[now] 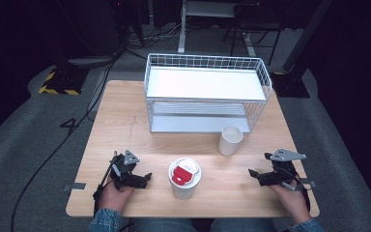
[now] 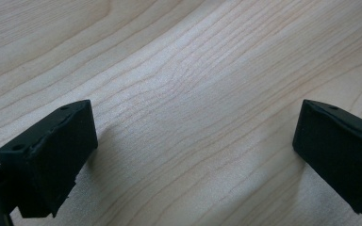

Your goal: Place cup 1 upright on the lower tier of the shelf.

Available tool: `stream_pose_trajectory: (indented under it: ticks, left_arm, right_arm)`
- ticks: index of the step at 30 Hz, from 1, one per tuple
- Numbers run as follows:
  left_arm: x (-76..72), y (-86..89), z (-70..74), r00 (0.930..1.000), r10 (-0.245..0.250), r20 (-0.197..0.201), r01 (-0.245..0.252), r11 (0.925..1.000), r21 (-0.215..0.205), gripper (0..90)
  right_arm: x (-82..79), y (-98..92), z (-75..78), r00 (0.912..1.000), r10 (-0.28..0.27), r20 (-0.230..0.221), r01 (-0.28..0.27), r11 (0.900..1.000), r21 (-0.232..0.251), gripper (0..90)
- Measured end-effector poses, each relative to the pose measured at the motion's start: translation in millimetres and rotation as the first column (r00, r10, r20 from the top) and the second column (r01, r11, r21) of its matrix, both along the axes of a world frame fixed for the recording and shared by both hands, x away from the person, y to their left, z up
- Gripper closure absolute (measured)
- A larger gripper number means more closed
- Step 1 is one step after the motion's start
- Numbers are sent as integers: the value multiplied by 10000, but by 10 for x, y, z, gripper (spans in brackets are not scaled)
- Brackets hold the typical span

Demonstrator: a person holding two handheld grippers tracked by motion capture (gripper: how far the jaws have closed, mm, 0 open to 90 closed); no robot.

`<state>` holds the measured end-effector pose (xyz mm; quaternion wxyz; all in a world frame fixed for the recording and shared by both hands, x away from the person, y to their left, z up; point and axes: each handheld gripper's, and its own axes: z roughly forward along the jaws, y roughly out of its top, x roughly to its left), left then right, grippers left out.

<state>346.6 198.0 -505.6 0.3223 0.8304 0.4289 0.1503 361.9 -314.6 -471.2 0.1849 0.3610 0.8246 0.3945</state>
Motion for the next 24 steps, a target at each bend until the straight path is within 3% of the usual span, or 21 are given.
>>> stream_pose_trajectory:
  ticks: [6, 9, 15, 24]
  left_arm:
    - [0, 0, 0, 10000, -2, -4, 2, 10000, -5, 10]
    - [0, 0, 0, 10000, -5, -1, 5, 10000, -1, 10]
    - [0, 0, 0, 10000, -6, -3, 6, 10000, 1, 10]
    - [0, 0, 0, 10000, 1, -3, -1, 10000, -1, 10]
  right_arm:
    - [137, 169, 92, 9995, 222, 246, -224, 9997, 76, 40]
    - [231, 281, 103, 9990, 308, 327, -304, 9995, -127, 38]
    - [398, 440, 32, 9989, 457, 118, -460, 9985, 295, 38]
    - [602, 623, -23, 9991, 361, 240, -378, 9964, 755, 39]
